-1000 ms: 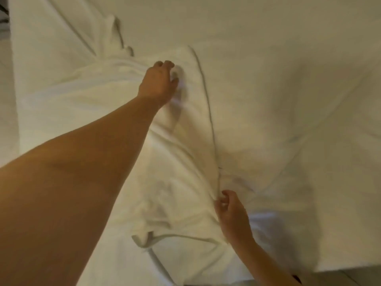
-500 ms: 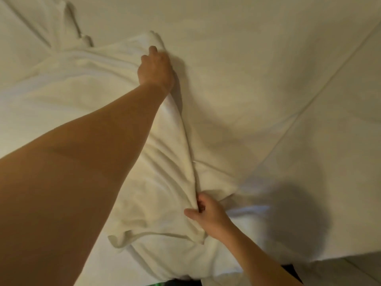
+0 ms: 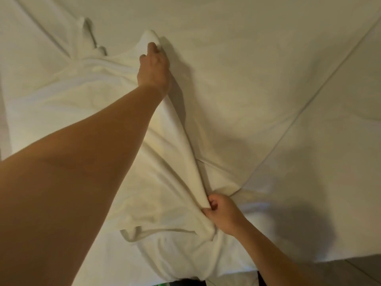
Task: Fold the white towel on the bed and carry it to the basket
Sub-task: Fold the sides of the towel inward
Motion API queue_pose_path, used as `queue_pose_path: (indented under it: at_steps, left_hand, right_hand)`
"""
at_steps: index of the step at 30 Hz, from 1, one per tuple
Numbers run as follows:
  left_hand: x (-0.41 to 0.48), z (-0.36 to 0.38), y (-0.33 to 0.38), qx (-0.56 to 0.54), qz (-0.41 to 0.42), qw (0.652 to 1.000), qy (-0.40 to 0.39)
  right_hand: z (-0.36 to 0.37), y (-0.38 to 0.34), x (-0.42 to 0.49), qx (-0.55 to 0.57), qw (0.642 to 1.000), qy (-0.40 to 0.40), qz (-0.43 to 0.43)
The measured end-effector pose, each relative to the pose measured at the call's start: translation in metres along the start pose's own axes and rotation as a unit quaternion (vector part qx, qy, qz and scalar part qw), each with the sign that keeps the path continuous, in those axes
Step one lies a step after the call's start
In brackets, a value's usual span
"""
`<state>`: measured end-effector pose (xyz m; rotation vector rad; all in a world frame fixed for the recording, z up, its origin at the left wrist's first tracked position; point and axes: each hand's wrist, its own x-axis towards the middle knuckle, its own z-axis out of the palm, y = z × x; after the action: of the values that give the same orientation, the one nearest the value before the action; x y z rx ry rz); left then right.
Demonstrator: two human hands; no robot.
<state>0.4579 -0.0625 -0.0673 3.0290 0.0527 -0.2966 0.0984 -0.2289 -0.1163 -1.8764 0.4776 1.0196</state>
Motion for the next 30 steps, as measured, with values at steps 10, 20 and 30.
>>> queue_pose_path:
  at_steps: [10, 20, 30]
  left_hand:
    - [0.028, -0.055, 0.078, -0.143, -0.048, 0.987, 0.049]
    - [0.045, -0.061, 0.280, -0.089, 0.078, 0.992, 0.046]
    - [0.074, -0.003, 0.468, -0.133, 0.129, 0.983, -0.009]
  right_hand:
    - [-0.122, 0.025, -0.048, 0.027, 0.992, 0.115, -0.053]
    - [-0.283, 0.098, -0.067, 0.001, 0.966, 0.251, -0.059]
    - [-0.410, 0.191, -0.055, 0.018, 0.950, 0.311, -0.012]
